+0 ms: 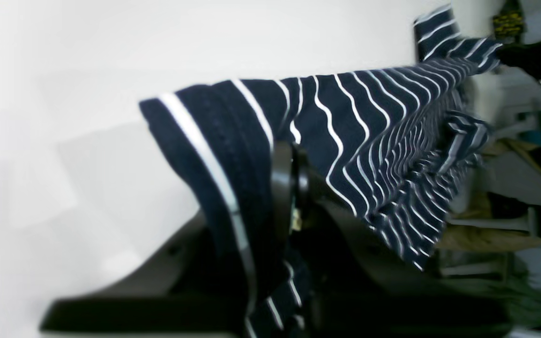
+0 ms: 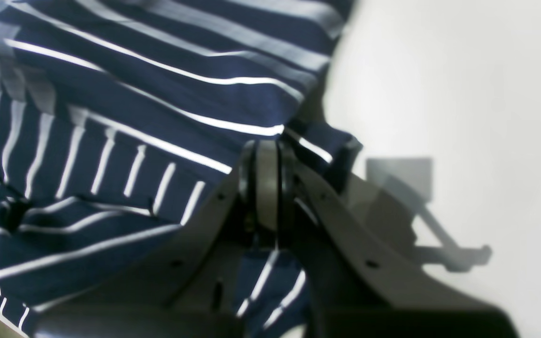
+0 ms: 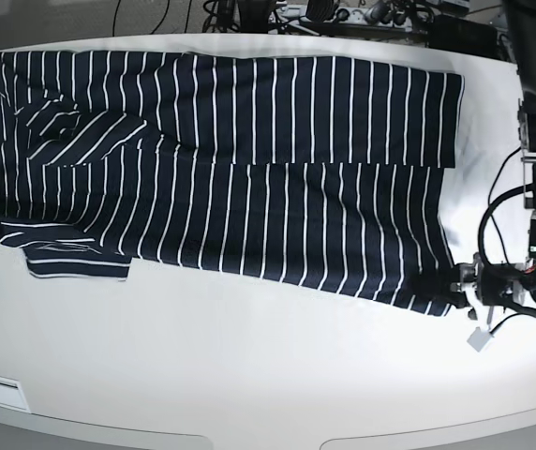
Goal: Fold the T-shirt properly
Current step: 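Fold the hem up over the shirt toward the collar with both grippers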
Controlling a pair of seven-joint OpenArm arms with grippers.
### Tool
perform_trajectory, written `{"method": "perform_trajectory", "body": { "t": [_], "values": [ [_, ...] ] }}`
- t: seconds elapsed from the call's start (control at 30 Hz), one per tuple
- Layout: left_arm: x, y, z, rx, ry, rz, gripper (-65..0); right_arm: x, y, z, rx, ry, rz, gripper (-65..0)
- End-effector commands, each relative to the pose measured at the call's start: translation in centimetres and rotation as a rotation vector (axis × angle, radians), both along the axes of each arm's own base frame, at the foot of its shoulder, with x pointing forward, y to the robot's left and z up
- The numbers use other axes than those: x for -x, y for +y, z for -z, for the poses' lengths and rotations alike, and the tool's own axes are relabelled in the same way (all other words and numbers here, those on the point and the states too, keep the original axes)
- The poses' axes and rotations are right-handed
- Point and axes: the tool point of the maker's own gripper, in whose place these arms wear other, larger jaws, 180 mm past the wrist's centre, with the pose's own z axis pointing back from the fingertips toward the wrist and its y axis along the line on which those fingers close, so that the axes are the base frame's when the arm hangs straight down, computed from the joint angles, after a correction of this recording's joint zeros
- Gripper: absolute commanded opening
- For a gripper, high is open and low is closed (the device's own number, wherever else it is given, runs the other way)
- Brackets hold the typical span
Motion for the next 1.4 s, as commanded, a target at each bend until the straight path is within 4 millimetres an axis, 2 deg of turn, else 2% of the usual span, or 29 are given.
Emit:
{"method": "perform_trajectory", "body": {
  "t": [0.0, 0.1, 0.3, 0.53, 0.73, 0.83, 0.93, 1.0, 1.13, 1.37],
  "values": [
    [-1.0, 0.4, -2.5, 0.014, -0.062, 0.004, -65.0, -0.7, -1.1, -2.5, 0.021, -0.044, -0.001, -65.0],
    [-0.9, 1.1, -2.6, 0.003, -0.063, -0.005, -65.0, 0.1, -0.8, -2.4, -0.002, 0.0, -0.011, -65.0],
    [-0.7, 1.8, -2.4, -0.002, -0.031, -0.035, -65.0, 1.8, -0.9, -0.9, 0.008, 0.077, -0.018, -65.0],
    [0.5, 0.5, -0.6, -0.075, 0.027, 0.046, -65.0, 3.0, -1.1, 0.1, 0.023, 0.13, -0.022, -65.0],
    [1.5, -0.4, -1.0, -0.144, -0.044, 0.169, -65.0, 3.0, -1.0, 0.2, 0.015, 0.126, -0.022, -65.0],
    [3.4, -1.1, -0.9, -0.183, -0.076, 0.248, -65.0, 2.7, -0.7, 0.2, 0.004, 0.108, -0.02, -65.0],
    [6.5, -1.7, -0.5, -0.234, -0.101, 0.348, -65.0, 2.2, -0.6, -0.1, -0.009, 0.074, -0.014, -65.0],
    [7.3, -2.0, -0.9, -0.262, -0.173, 0.365, -65.0, 1.9, -0.4, -0.3, -0.019, 0.061, -0.013, -65.0],
    [9.4, -0.8, 0.0, -0.424, -0.214, 0.442, -65.0, 1.8, 0.2, -0.6, -0.056, 0.051, -0.016, -65.0],
    [11.7, 0.7, -0.6, -0.424, -0.171, 0.46, -65.0, 3.1, -0.1, 0.1, -0.031, 0.13, -0.031, -65.0]
  ]
}}
